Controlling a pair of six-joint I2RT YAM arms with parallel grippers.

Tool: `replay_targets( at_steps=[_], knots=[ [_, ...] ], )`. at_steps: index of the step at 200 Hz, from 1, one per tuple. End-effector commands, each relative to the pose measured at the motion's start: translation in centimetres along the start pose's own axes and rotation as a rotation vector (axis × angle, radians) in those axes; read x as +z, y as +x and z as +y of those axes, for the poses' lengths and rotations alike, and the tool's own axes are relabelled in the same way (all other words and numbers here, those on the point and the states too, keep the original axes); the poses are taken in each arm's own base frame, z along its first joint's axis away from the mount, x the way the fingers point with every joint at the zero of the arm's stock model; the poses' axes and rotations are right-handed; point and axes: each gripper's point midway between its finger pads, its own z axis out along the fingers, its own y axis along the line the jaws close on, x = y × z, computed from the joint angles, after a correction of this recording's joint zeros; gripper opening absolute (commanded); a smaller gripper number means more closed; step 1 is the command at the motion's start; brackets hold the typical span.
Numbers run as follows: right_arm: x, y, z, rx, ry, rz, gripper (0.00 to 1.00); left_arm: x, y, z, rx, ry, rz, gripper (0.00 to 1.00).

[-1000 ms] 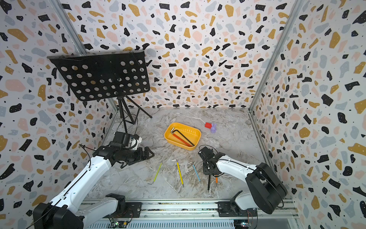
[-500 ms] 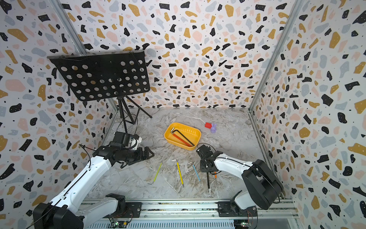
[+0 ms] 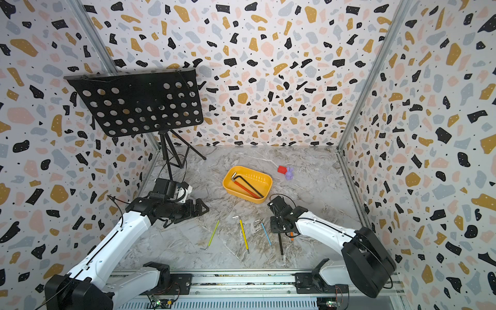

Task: Put the hex key on the desktop into the storage box
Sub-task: Pick up the Allen key from the center of the board, then place the Allen key in the storage box.

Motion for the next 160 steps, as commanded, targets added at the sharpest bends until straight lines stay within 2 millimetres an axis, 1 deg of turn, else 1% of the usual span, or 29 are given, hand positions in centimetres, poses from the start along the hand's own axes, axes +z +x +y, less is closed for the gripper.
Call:
replay_targets(
  at_steps=[1,33,60,92,113,129,140,160],
  knots=[
    [-2.8,-1.5,0.9,-0.039,-0.037,-0.054,0.00,-0.4,-0.5,-0.5,0.023,0.006,-0.030,1.00],
    [-4.8,-2.3,1.7,-0.074,-0.081,-0.090,0.00,-0.4,-0.4,-0.5,0.025,0.003,-0.029,1.00],
    [-6.0,-2.9,2.6,-0.104,-0.131,-0.115,0.00,-0.4,-0.3,-0.7,0.031,0.003,-0.029,1.00],
    [-6.7,-3.3,3.3,-0.133,-0.164,-0.129,0.00,-0.4,-0.2,-0.6,0.035,-0.008,-0.033,1.00],
    [-7.2,-3.6,3.3,-0.152,-0.161,-0.139,0.00,-0.7,-0.7,-0.8,0.021,-0.006,-0.048,1.00],
    [-7.5,-4.0,3.5,-0.172,-0.160,-0.153,0.00,-1.6,-1.6,-2.8,0.026,0.068,-0.066,1.00],
    [-7.8,-4.4,3.5,-0.185,-0.151,-0.162,0.00,-2.6,-2.9,-4.2,0.029,0.109,-0.103,1.00],
    [-8.0,-4.9,3.7,-0.200,-0.145,-0.162,0.00,-4.1,-5.8,-6.3,0.064,0.154,-0.177,1.00]
  ],
)
